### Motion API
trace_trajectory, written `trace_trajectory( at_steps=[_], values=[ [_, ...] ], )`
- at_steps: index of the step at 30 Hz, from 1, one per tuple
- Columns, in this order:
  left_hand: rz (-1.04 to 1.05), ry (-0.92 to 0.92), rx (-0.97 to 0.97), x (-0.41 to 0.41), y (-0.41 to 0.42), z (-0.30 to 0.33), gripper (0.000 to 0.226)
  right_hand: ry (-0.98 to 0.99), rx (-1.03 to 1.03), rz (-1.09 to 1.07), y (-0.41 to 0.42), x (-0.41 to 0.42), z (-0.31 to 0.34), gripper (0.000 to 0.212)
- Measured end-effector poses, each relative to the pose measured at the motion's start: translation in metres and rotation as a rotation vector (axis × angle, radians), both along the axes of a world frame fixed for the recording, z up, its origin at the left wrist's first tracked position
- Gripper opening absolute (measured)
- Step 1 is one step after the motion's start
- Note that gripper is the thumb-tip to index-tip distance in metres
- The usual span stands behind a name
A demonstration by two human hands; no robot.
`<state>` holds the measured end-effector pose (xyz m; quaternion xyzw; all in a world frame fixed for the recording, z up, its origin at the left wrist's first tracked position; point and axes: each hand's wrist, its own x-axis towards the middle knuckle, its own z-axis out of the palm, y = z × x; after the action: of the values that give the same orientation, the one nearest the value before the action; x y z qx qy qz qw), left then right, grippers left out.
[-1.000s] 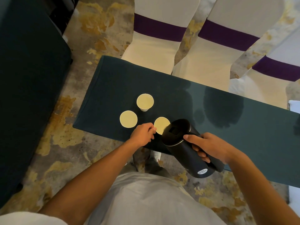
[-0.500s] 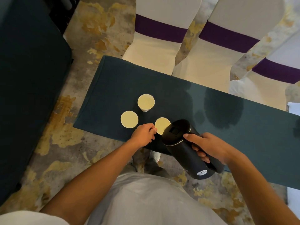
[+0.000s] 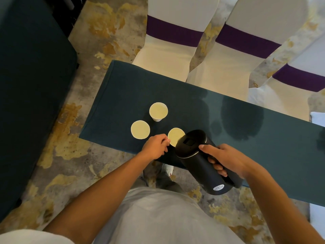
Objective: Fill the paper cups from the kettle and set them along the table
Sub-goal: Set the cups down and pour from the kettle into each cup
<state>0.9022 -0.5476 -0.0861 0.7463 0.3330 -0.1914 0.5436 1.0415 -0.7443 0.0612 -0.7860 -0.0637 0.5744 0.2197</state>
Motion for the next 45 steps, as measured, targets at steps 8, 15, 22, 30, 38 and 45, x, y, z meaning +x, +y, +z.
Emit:
trace_trajectory(
  at_steps=[8, 15, 22, 30, 38, 45],
  values=[
    [0.085, 0.033, -0.079, 0.004, -0.001, 0.001, 0.023, -0.18, 0.036, 0.028, -0.014, -0.021, -0.005, 0.057],
    [0.115, 0.067, -0.083, 0.004, -0.004, 0.005, 0.03, -0.194, 0.111, -0.118, -0.021, -0.036, -0.005, 0.052],
    [0.192, 0.101, -0.138, -0.008, -0.007, 0.006, 0.04, -0.144, 0.219, -0.294, -0.02, -0.062, 0.007, 0.054],
    [0.296, 0.108, -0.215, -0.069, 0.01, -0.008, 0.041, -0.091, 0.348, -0.374, -0.013, -0.101, 0.016, 0.048],
    [0.548, 0.179, -0.313, -0.124, 0.043, -0.008, 0.042, -0.003, 0.481, -0.289, 0.004, -0.131, 0.018, 0.05],
    [0.692, 0.116, -0.206, -0.138, 0.067, 0.009, 0.037, 0.037, 0.555, -0.185, 0.031, -0.134, 0.02, 0.047]
  ],
)
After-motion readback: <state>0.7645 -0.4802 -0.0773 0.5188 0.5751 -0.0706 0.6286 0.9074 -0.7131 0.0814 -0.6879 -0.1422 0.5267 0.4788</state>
